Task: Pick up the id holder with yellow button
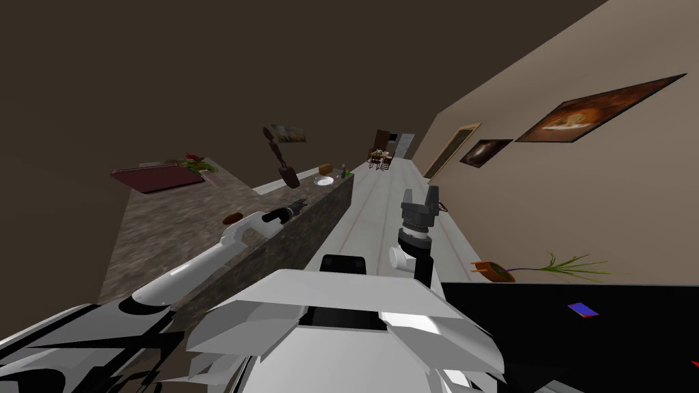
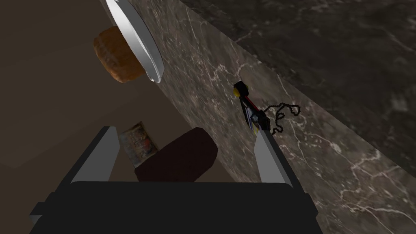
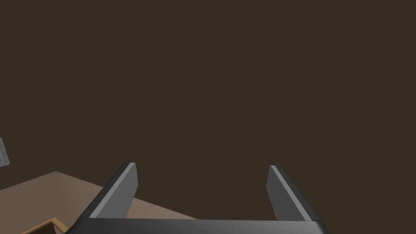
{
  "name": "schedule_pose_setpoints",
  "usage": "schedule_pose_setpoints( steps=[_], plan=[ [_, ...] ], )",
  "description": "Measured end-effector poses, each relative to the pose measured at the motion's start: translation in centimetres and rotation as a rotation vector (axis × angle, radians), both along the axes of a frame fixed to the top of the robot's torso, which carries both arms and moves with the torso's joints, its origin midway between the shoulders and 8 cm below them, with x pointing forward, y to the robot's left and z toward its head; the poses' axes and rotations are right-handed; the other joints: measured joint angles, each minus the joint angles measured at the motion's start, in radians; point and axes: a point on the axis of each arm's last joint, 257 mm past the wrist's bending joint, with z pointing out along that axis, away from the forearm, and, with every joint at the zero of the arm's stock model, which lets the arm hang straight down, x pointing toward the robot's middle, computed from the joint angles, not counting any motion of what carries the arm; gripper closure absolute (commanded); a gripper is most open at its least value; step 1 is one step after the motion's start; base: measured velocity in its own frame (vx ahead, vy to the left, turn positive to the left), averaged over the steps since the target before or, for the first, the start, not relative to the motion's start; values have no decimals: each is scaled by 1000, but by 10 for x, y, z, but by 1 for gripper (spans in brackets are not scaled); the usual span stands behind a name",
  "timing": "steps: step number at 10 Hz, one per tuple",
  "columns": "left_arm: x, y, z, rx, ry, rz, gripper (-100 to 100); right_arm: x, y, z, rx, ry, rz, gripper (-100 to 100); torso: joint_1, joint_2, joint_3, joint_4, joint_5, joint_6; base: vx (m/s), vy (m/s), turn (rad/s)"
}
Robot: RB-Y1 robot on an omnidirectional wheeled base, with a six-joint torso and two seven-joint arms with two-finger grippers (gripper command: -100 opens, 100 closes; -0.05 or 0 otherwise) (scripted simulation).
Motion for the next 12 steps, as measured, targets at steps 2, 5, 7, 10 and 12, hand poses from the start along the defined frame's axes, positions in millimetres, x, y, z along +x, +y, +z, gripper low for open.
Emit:
schedule_pose_setpoints(
  steps=[2,5,7,10,12],
  plan=[
    [-2,15,-10,37,45,26,-100,0,0,0,0,0,0,0,0,0,0,0,0,0,-3,18,-113],
    [-11,41,-27,102,126,72,-100,0,0,0,0,0,0,0,1,0,0,0,0,0,-5,22,-142],
    [-14,58,-34,136,171,98,-100,0,0,0,0,0,0,0,0,0,0,0,0,0,-2,22,-158],
    [-23,83,-47,196,252,142,-100,0,0,0,0,0,0,0,1,0,0,0,0,-1,0,25,-96],
    [-34,96,-56,225,299,165,-100,0,0,0,0,0,0,0,0,-1,0,0,0,-1,4,20,-132]
  ],
)
